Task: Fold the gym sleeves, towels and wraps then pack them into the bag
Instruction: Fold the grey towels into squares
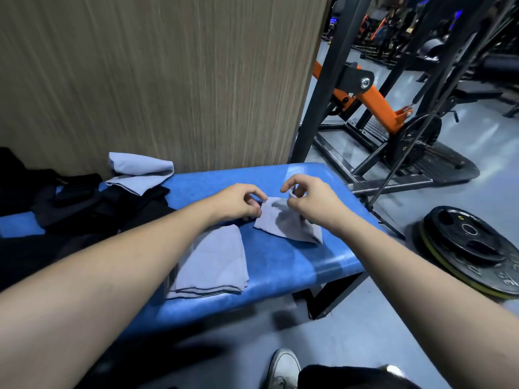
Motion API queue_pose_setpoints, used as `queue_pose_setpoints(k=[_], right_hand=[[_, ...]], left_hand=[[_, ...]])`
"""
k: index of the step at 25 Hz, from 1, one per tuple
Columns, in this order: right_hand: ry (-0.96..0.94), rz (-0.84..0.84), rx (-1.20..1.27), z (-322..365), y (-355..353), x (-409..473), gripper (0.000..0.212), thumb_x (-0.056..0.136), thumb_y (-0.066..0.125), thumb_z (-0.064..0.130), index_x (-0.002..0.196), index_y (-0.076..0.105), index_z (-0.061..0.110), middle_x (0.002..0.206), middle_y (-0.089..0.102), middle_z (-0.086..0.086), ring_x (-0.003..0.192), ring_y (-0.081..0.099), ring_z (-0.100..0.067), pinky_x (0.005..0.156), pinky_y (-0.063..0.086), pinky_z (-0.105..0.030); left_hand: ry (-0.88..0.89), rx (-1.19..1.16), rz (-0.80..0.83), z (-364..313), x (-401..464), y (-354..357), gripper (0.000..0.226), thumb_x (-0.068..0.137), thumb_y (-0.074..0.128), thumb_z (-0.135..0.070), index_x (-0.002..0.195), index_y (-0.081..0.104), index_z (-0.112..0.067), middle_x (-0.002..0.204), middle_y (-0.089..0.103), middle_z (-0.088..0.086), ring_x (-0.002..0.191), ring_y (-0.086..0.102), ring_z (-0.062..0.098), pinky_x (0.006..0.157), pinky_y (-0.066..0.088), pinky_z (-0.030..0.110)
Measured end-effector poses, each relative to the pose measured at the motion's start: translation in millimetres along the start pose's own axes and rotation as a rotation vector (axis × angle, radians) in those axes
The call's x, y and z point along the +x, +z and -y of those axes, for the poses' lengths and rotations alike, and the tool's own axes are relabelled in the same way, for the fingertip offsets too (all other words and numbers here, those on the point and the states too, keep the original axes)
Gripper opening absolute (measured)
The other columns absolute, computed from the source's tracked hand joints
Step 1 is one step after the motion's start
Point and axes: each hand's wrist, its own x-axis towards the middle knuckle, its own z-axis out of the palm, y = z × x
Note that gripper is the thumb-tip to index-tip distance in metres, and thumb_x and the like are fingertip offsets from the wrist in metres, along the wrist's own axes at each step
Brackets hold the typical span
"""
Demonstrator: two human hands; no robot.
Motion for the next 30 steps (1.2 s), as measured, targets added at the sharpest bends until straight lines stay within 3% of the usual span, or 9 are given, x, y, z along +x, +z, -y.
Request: queue_pose_setpoints(k=[4, 8, 13, 16, 18, 21, 26, 28, 30], right_hand=[[0.082, 0.016, -0.013, 1, 35, 13, 0.013, 0.088, 0.062, 0.015, 0.096, 0.062, 0.025, 0.064, 0.054, 0.010, 0.068, 0.051, -0.013, 0.056, 0.035, -0.025], [0.180, 0.040, 0.045, 6, 48, 15, 0.023, 0.089, 0.062, 0.019, 0.109, 0.055, 0.024, 0.076, 0.065, -0.001, 0.066, 0.058, -0.016, 0.049, 0.035, -0.019], [0.223, 0.088, 0.578, 9, 24, -1, 0.025, 0.094, 0.056, 0.008, 0.117, 0.048, 0.013, 0.087, 0.074, -0.017, 0.070, 0.070, -0.031, 0.063, 0.053, -0.039], [0.196, -0.153, 0.182, -15, 6, -9, 0.021, 0.089, 0.053, 0.006, 0.103, 0.060, 0.018, 0.084, 0.069, -0.007, 0.062, 0.061, -0.015, 0.056, 0.043, -0.024], [0.196, -0.172, -0.069, -35, 5, -20, 0.016, 0.087, 0.059, 0.012, 0.096, 0.062, 0.025, 0.091, 0.060, -0.007, 0.068, 0.053, -0.010, 0.053, 0.033, -0.022], [0.222, -0.071, -0.011, -56, 20, -31, 0.022, 0.081, 0.070, 0.015, 0.097, 0.063, 0.028, 0.095, 0.050, -0.001, 0.093, 0.053, -0.017, 0.067, 0.038, -0.020], [0.212, -0.228, 0.046, -62, 29, -38, 0.045, 0.076, 0.077, 0.023, 0.116, 0.058, 0.032, 0.114, 0.037, -0.003, 0.109, 0.048, -0.026, 0.100, 0.043, -0.035], [0.228, -0.243, 0.143, -62, 23, -45, 0.053, 0.075, 0.078, 0.028, 0.119, 0.052, 0.041, 0.115, 0.046, -0.008, 0.104, 0.050, -0.024, 0.095, 0.047, -0.036], [0.214, -0.197, 0.460, -55, 12, -55, 0.050, 0.081, 0.076, 0.020, 0.119, 0.051, 0.041, 0.101, 0.061, -0.019, 0.083, 0.059, -0.024, 0.075, 0.053, -0.033]], left_hand=[[-0.010, -0.052, -0.031, 9, 5, -1, 0.024, 0.092, 0.058, -0.006, 0.111, 0.065, -0.018, 0.090, 0.072, 0.017, 0.071, 0.061, 0.023, 0.064, 0.051, 0.039], [-0.025, -0.076, -0.054, 14, 14, 1, 0.018, 0.092, 0.057, -0.012, 0.107, 0.065, -0.018, 0.083, 0.070, 0.014, 0.075, 0.066, 0.028, 0.086, 0.053, 0.059], [-0.043, -0.117, -0.050, 5, 10, 5, 0.034, 0.087, 0.072, -0.040, 0.110, 0.059, -0.020, 0.071, 0.063, 0.006, 0.062, 0.055, 0.021, 0.060, 0.051, 0.034], [-0.042, 0.050, -0.057, -1, 12, 9, 0.043, 0.076, 0.078, -0.022, 0.110, 0.053, -0.028, 0.066, 0.064, 0.006, 0.058, 0.055, 0.022, 0.062, 0.048, 0.032], [-0.025, 0.110, -0.064, -7, 12, 12, 0.040, 0.077, 0.074, -0.011, 0.108, 0.055, -0.028, 0.062, 0.059, 0.005, 0.054, 0.053, 0.020, 0.060, 0.047, 0.029], [0.017, 0.070, -0.013, -15, 12, 19, 0.042, 0.078, 0.074, -0.008, 0.110, 0.057, -0.028, 0.060, 0.055, 0.004, 0.054, 0.051, 0.020, 0.060, 0.045, 0.029], [0.186, 0.138, 0.020, -30, 5, 28, 0.040, 0.085, 0.064, 0.000, 0.115, 0.065, -0.027, 0.079, 0.064, 0.009, 0.064, 0.052, 0.013, 0.059, 0.045, 0.023], [0.268, 0.109, 0.001, -43, -3, 28, 0.039, 0.087, 0.057, 0.005, 0.108, 0.072, -0.025, 0.087, 0.070, -0.001, 0.064, 0.051, 0.004, 0.062, 0.043, 0.023], [0.320, 0.037, -0.018, -57, -14, 24, 0.041, 0.089, 0.055, 0.005, 0.105, 0.073, -0.028, 0.101, 0.074, -0.005, 0.074, 0.052, 0.003, 0.070, 0.041, 0.027]])
